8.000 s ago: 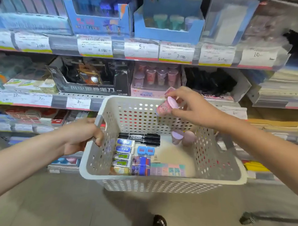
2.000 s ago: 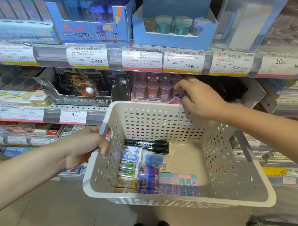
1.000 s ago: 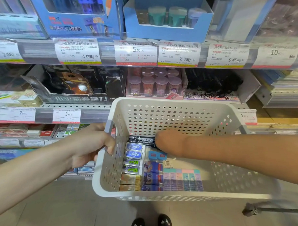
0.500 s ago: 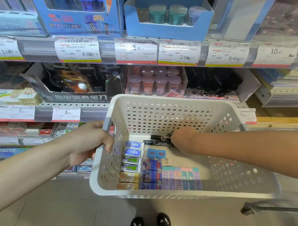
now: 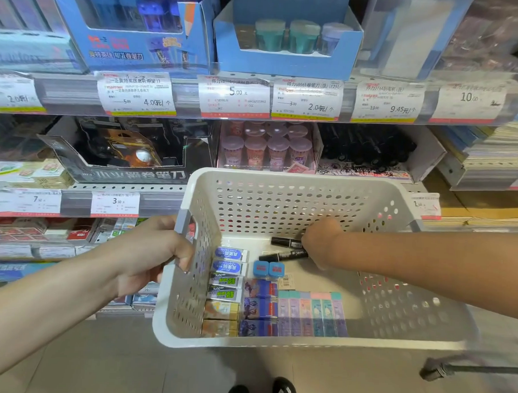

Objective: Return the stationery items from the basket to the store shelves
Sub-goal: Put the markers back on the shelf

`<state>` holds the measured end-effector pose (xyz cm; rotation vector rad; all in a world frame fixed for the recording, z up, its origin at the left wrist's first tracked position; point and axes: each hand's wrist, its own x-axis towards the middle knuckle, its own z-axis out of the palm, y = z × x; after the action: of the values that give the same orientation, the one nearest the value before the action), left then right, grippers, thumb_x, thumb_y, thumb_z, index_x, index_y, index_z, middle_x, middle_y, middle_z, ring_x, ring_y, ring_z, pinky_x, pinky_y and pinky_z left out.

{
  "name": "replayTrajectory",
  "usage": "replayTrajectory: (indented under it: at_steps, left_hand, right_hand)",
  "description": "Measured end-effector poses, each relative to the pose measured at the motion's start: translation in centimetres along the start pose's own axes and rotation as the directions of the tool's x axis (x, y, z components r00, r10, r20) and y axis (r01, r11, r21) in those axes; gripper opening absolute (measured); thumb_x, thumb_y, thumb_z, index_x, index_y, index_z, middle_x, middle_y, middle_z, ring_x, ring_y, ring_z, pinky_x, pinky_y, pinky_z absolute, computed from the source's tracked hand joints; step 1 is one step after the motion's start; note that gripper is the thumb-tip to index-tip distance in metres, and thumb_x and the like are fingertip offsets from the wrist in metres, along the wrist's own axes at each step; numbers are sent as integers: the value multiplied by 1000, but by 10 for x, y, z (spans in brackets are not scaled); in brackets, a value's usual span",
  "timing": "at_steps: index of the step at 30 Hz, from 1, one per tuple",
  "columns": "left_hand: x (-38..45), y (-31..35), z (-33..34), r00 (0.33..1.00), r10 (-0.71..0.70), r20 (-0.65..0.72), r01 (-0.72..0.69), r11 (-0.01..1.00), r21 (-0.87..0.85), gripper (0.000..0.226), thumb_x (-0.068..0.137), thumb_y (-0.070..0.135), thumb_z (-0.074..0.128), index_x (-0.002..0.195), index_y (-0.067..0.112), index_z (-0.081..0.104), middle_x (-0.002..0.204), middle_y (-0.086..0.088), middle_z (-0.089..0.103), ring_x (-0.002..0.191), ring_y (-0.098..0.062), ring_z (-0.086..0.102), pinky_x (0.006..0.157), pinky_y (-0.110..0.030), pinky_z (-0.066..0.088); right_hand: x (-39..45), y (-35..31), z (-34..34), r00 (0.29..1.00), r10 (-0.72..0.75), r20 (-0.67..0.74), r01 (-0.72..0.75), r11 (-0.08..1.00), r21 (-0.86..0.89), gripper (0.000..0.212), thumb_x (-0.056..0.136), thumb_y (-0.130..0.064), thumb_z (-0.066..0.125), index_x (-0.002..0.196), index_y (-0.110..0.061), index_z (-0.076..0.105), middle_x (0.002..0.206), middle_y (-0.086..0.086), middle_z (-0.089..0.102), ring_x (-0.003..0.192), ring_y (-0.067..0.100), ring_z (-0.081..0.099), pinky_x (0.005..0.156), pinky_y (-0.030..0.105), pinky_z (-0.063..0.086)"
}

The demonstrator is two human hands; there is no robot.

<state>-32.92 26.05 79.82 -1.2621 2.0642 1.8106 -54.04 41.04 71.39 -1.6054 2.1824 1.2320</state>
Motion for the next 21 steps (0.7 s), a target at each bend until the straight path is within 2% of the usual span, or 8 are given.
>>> replayTrajectory:
  at_steps: [4, 7, 9, 11, 13, 16, 19, 21]
  left_hand:
    - [-2, 0, 0, 1000, -3, -3, 3, 1000, -14, 67, 38, -2, 52, 104, 2, 61, 66, -18, 48, 63, -27, 42, 61, -31, 29]
    - [-2, 1, 1, 1000, -7, 7, 7, 1000, -16, 65, 38, -2, 52, 102, 1, 61, 60, -14, 47, 58, -25, 42, 59, -29, 31]
    - [-2, 2, 1, 1000, -14, 13, 14, 1000, -12, 66, 38, -3, 51, 104, -3, 59, 56, -13, 47, 54, -23, 41, 57, -28, 31]
    - [-1, 3, 0, 1000, -17, 21, 17, 1000, -1, 66, 39, -3, 50, 104, -6, 57, 53, -12, 47, 50, -22, 41, 56, -26, 31]
    - [-1, 4, 0, 1000, -18, 26, 18, 1000, 6, 66, 39, -2, 50, 104, -6, 57, 53, -11, 49, 51, -22, 43, 56, -26, 31]
    - [0, 3, -1, 1000, -22, 17, 22, 1000, 14, 67, 40, -1, 51, 106, -2, 60, 58, -13, 49, 56, -24, 45, 59, -29, 33]
    - [1, 3, -1, 999, -29, 15, 29, 999, 22, 68, 40, 0, 52, 108, -1, 60, 71, -17, 53, 64, -26, 47, 63, -31, 34]
    - [1, 2, -1, 1000, -29, 7, 29, 999, 24, 69, 40, 0, 53, 109, -1, 59, 78, -18, 53, 68, -27, 46, 63, -31, 34]
  right_hand:
    - [-14, 8, -16, 998, -7, 61, 6, 1000, 27, 27, 95, -23, 45, 118, -18, 58, 109, -1, 59, 98, 19, 57, 78, 28, 42]
    - [-35, 14, -29, 997, -38, 66, 37, 999, 17, 22, 95, -15, 42, 108, -14, 59, 99, -1, 56, 80, 17, 48, 67, 26, 39]
    - [-53, 19, -35, 1000, -28, 4, 28, 998, 49, 17, 93, -12, 40, 91, -13, 57, 80, -3, 51, 63, 15, 43, 53, 25, 33]
    - [-72, 28, -42, 994, 29, -105, -14, 990, 137, 14, 90, -14, 41, 85, -15, 54, 66, -3, 42, 55, 15, 39, 46, 24, 26]
    - [-90, 39, -48, 968, 117, -221, -57, 964, 261, 10, 90, -20, 43, 84, -17, 50, 64, -3, 42, 58, 20, 45, 47, 24, 28]
    - [-109, 57, -52, 873, 267, -407, -151, 943, 295, 8, 89, -24, 45, 86, -17, 45, 64, -1, 42, 52, 22, 40, 45, 23, 25]
    - [-110, 74, -52, 807, 398, -436, -311, 914, 260, 11, 90, -18, 46, 85, -12, 38, 57, -2, 35, 45, 15, 26, 44, 24, 13]
    - [-105, 85, -52, 784, 456, -422, -376, 889, 263, 10, 89, -14, 47, 84, -12, 39, 62, -1, 44, 46, 16, 31, 44, 24, 15]
